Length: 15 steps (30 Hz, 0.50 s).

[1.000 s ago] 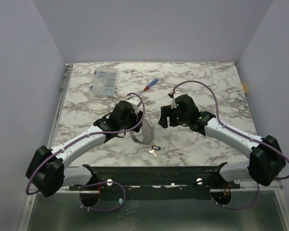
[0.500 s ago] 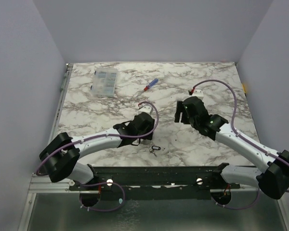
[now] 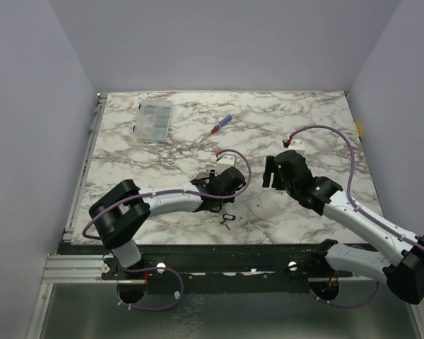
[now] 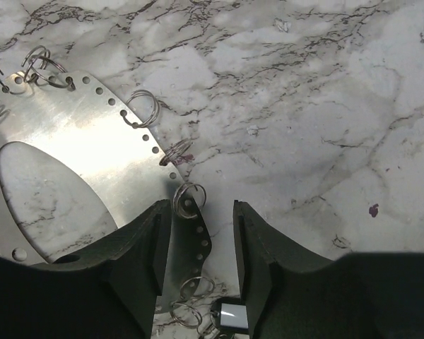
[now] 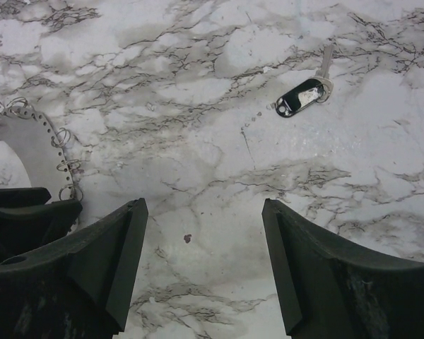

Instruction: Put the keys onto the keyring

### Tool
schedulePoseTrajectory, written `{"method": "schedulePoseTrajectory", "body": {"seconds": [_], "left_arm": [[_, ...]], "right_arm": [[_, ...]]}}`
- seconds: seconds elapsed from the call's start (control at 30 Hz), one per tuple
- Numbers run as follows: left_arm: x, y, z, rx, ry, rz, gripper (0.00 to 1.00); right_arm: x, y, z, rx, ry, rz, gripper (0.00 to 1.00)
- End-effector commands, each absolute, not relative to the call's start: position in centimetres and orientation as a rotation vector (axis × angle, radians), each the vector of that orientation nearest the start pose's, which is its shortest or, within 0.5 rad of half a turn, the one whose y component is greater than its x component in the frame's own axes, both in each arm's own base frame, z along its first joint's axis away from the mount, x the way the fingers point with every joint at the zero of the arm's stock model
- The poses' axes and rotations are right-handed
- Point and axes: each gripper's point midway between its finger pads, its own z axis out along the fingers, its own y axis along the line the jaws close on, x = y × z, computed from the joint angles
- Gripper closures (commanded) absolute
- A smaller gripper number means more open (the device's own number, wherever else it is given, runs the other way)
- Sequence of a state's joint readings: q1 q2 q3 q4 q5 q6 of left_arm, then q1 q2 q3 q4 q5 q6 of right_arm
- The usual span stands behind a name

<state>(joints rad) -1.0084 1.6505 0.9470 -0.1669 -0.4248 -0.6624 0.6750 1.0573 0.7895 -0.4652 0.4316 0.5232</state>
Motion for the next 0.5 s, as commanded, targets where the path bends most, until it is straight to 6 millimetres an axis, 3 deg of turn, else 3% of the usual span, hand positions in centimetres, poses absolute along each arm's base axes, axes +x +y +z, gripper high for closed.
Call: {"method": "schedulePoseTrajectory", "body": {"seconds": [0.0, 0.3, 0.47], "left_arm": [[26.1, -30.8, 4.7, 0.188, 2.346, -0.204, 0.56], [26.3, -31.0, 3.5, 0.226, 2.348, -0.124, 0.59], [26.4, -31.0, 3.9, 0.233, 2.332, -0.104, 0.6]], "right_arm": [[26.3, 14.2, 14.4, 0.033, 2.238, 0.153, 0.24], [26.1, 14.5, 14.1, 0.026, 2.246, 0.175, 0.24], [26.0, 14.6, 14.1, 0.024, 2.25, 0.183, 0.24]]}}
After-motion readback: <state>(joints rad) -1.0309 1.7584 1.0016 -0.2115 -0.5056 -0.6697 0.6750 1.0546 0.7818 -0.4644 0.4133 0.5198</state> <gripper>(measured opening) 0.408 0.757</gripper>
